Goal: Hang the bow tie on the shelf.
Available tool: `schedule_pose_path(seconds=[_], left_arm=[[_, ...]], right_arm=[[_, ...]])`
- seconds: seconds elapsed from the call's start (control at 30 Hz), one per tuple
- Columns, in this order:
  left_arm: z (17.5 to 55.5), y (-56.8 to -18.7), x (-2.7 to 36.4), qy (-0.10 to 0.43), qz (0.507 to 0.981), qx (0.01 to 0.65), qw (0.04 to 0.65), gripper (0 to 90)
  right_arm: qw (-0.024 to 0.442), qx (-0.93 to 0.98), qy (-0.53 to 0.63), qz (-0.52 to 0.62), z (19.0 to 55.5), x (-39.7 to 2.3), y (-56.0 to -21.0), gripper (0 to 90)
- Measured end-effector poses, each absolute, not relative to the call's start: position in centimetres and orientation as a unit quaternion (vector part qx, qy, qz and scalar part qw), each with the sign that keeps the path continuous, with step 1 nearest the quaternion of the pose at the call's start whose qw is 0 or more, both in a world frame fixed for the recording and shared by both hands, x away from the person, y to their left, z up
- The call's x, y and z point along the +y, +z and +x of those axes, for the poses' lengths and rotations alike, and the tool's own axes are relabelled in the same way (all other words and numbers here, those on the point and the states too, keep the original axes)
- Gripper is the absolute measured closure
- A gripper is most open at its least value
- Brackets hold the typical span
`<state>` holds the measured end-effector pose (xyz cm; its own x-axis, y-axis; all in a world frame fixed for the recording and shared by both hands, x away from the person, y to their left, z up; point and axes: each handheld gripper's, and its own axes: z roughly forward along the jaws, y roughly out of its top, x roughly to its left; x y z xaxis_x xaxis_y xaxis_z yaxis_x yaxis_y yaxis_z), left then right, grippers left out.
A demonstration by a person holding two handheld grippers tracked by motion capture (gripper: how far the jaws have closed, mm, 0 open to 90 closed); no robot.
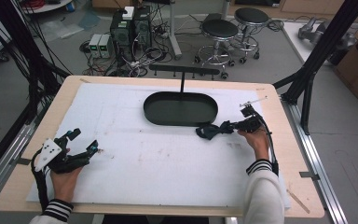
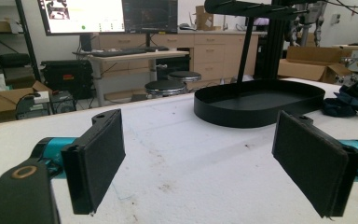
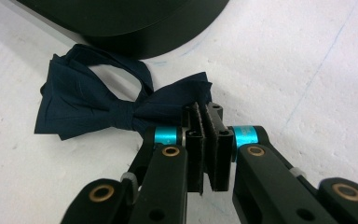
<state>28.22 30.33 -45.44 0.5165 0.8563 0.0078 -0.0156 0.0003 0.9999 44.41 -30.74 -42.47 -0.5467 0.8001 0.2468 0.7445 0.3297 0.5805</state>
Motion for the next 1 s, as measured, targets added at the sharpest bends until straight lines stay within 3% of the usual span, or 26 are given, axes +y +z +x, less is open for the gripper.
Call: schedule_pose_path(seconds=[0.63, 1.0], left_arm=[[28.2, -45.4, 30.3, 0.353, 0.614, 0.342, 0.617, 17.3], [28.3, -45.4, 30.2, 0.354, 0.615, 0.344, 0.615, 17.4]], right_arm=[[0.101, 0.800, 0.398, 0.438, 42.1, -31.1, -40.3, 87.1], [0.107, 0.787, 0.452, 0.405, 40.9, -31.6, -39.2, 87.8]])
